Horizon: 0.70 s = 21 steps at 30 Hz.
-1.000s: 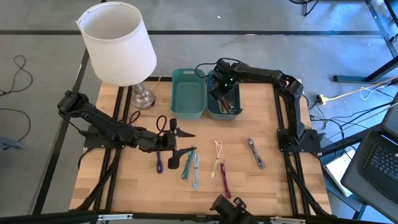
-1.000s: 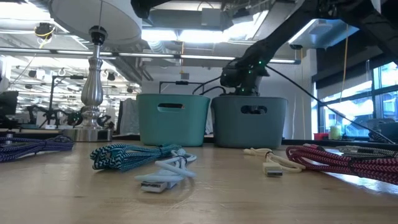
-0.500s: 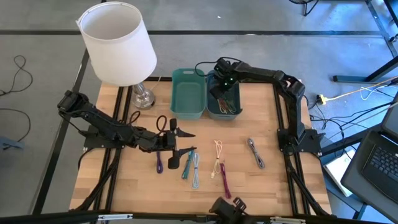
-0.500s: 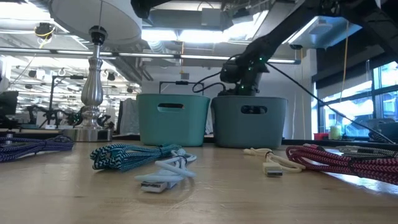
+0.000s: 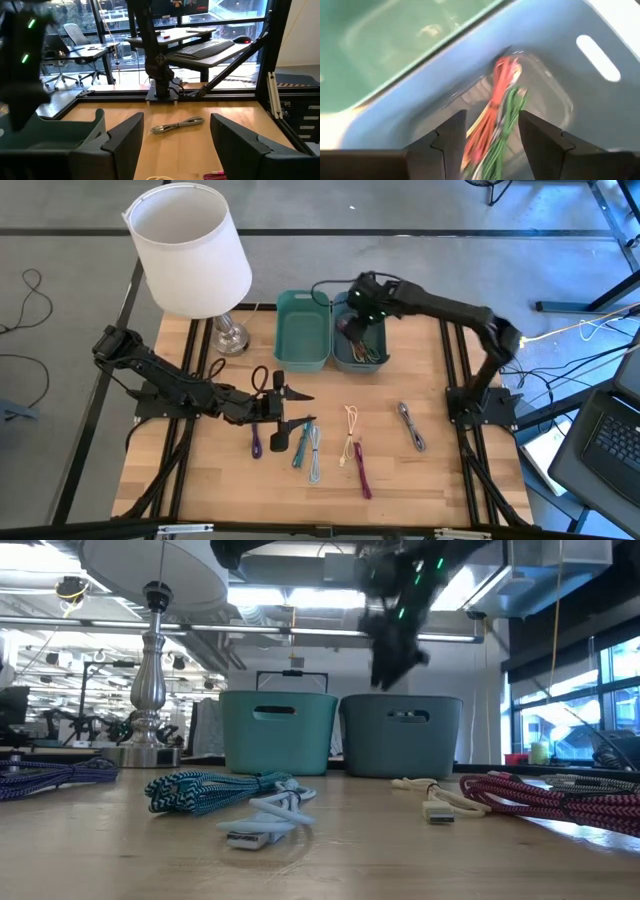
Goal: Pick and place USB-C Cables
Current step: Put the white charger cable into the blue bin
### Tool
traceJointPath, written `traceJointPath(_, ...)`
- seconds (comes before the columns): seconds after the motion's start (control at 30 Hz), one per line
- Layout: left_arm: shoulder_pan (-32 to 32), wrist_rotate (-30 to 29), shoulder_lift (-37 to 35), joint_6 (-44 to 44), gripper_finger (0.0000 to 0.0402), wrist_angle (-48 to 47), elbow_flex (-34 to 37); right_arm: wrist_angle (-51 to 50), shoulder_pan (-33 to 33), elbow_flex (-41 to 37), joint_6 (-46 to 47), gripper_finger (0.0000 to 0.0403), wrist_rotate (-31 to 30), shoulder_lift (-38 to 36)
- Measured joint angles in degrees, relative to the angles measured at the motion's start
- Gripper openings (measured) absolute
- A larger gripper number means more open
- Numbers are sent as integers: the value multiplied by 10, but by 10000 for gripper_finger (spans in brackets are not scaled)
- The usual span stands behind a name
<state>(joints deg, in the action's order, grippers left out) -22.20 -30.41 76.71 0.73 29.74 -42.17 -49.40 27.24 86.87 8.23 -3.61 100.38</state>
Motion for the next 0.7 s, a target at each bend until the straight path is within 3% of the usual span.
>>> traceJointPath(0.17, 0, 0, 0, 0, 223, -14, 0, -100, -104, 0, 47, 177, 0, -104)
traceJointPath(0.37, 0, -1, 0, 0, 223, -49, 0, -190, -303, 0, 207, 177, -3, -184)
traceJointPath(0.53, -1, 0, 0, -4, 223, -72, 0, -190, -486, 0, 352, 177, -95, -183)
traceJointPath(0.7, -8, 0, 0, -29, 223, -92, 0, -167, -614, 0, 475, 177, -172, -130)
